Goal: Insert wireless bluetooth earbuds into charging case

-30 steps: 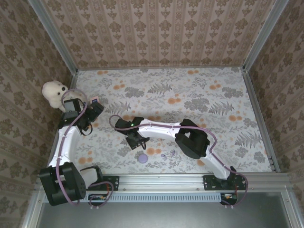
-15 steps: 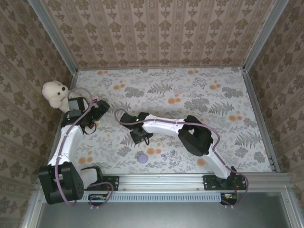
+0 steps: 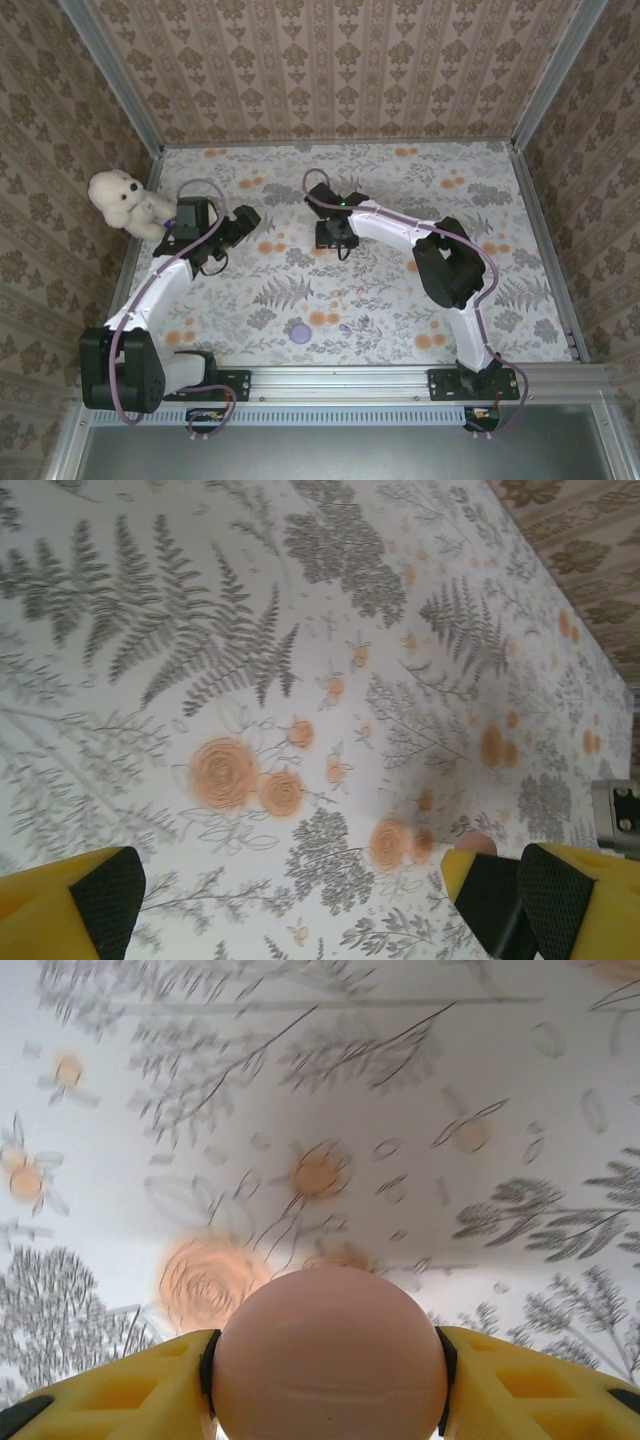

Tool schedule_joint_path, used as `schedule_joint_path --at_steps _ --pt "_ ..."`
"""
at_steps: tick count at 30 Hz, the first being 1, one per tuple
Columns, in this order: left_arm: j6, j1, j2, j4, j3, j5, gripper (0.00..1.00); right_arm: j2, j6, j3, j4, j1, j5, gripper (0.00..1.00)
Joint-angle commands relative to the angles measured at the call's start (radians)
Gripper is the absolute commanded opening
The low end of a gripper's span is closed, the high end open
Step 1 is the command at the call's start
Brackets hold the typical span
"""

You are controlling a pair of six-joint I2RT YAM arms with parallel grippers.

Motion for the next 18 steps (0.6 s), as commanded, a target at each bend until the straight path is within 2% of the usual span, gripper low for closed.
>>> schedule_joint_path --at_steps 1,7,18 --pt "-0.04 -0.042 0.03 0.186 -0.042 0.015 1.0 -0.041 0.103 -0.04 0.069 -0.04 -0.065 0.54" --pt "0.033 -0.149 0.108 0.338 -0.073 0.015 0.98 -0.057 0.237 -0.099 0.183 -0.108 -0.167 0.54" --pt "0.102 -0.326 0.242 0.641 -0.149 -0.044 0.93 -0.08 0.456 -0.177 0.372 -0.166 -0.339 0.55"
